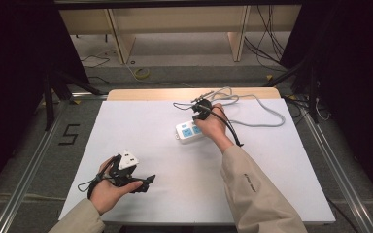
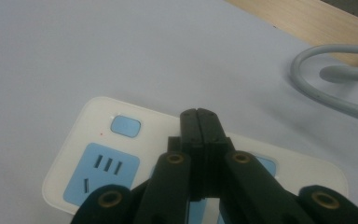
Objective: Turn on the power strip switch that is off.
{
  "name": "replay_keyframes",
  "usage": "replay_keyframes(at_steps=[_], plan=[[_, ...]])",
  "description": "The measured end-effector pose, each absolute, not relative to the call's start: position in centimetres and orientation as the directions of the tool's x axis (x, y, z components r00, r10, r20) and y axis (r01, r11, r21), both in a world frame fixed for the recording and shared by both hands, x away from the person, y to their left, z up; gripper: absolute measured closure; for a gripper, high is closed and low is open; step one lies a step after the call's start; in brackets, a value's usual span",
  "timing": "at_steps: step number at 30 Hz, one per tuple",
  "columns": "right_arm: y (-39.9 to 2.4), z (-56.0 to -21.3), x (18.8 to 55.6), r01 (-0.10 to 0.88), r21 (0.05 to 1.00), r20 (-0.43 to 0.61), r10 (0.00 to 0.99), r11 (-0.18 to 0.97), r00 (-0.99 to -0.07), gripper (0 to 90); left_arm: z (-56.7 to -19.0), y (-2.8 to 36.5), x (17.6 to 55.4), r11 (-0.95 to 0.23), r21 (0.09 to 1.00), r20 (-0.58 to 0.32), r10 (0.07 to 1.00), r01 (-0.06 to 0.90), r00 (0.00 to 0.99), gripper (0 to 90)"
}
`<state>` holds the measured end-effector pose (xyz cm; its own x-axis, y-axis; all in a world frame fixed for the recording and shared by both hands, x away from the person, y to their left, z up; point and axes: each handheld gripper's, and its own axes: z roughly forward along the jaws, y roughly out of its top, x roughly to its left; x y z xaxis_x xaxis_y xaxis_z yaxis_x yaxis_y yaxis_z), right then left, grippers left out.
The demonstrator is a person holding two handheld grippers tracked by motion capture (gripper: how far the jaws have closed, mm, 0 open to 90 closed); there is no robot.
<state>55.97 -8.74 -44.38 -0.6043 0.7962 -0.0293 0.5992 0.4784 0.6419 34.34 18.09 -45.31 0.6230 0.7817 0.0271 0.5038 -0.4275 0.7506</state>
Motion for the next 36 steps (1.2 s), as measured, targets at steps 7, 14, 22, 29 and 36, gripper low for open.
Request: replay_keyframes(at_steps=[7,14,22,29,36], plan=[[-8.52,-44.56,56.01,0.604,0.637,-0.027,0.796,0.480,-0.604,90.0,-45.33,18.10,34.34,-0.427,0.752,0.028,0.782,0.503,0.623,11.0],[-8.28,-44.61,56.17,0.605,0.632,-0.029,0.795,0.484,-0.606,90.0,-45.31,18.10,34.33,-0.428,0.750,0.027,0.782,0.504,0.623,11.0],[-8.07,-44.86,56.22,0.603,0.623,-0.044,0.792,0.498,-0.609,90.0,-45.33,18.09,34.34,-0.426,0.752,0.027,0.782,0.502,0.623,11.1],[-8.02,-44.80,56.31,0.600,0.617,-0.058,0.790,0.509,-0.610,90.0,-45.33,18.06,34.32,-0.425,0.752,0.025,0.781,0.503,0.624,11.0],[-7.89,-44.83,56.35,0.610,0.610,-0.058,0.795,0.507,-0.603,90.0,-45.31,18.04,34.30,-0.429,0.750,0.027,0.780,0.503,0.626,11.1]])
